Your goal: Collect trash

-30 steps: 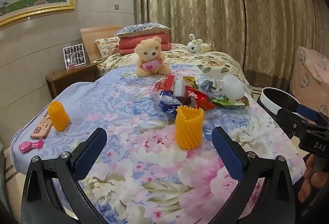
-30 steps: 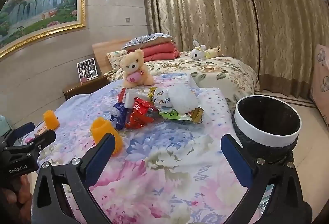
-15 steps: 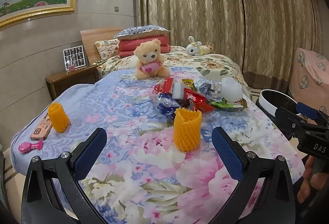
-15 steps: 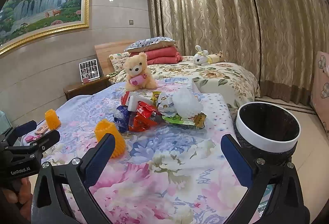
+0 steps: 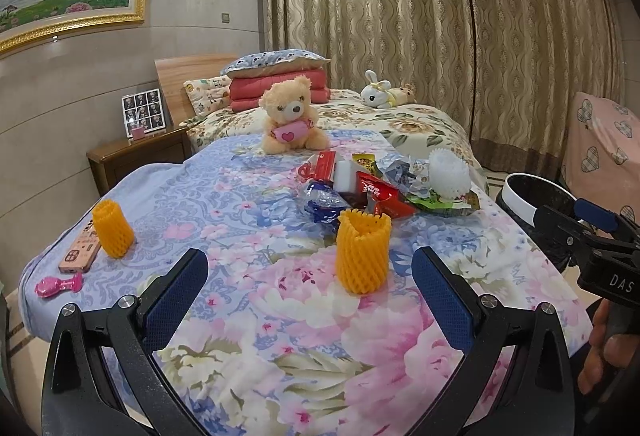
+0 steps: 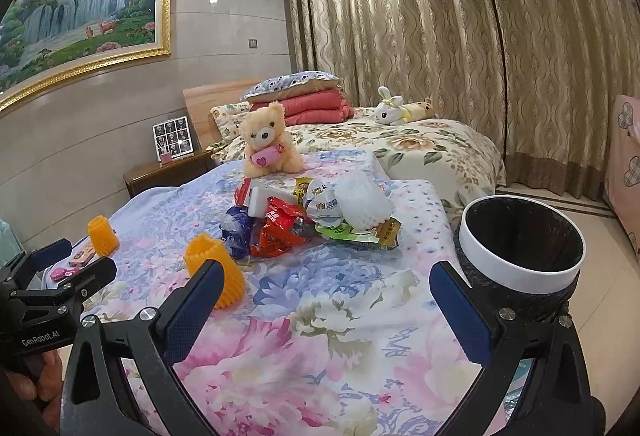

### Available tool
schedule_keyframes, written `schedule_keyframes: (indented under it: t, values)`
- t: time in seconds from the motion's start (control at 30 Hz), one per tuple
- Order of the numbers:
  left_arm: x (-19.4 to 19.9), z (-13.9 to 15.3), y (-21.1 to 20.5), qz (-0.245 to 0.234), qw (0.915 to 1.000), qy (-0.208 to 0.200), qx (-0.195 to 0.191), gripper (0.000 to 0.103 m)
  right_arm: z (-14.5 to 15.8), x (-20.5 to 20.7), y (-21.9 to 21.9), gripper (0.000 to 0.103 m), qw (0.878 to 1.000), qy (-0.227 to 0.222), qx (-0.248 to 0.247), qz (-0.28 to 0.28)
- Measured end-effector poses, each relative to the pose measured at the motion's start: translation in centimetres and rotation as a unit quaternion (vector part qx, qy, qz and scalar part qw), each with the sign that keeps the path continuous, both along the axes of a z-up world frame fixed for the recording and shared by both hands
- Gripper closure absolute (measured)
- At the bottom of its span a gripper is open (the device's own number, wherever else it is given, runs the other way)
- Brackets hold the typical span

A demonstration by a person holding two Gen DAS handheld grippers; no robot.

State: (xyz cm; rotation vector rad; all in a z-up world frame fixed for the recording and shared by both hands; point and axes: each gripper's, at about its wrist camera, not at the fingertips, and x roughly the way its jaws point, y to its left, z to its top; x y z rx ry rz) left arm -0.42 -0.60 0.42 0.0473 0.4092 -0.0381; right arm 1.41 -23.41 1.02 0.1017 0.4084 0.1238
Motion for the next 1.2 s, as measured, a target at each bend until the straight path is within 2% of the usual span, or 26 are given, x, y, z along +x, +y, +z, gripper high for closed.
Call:
schedule_keyframes:
  t: [1.2]
  values:
    - [-0.21,-0.08,-0.03,-0.002,1.0,-0.001,-0.002,0.0,0.15,0.06,0.51,0.0,1.0,0.001,-0.004,0.004]
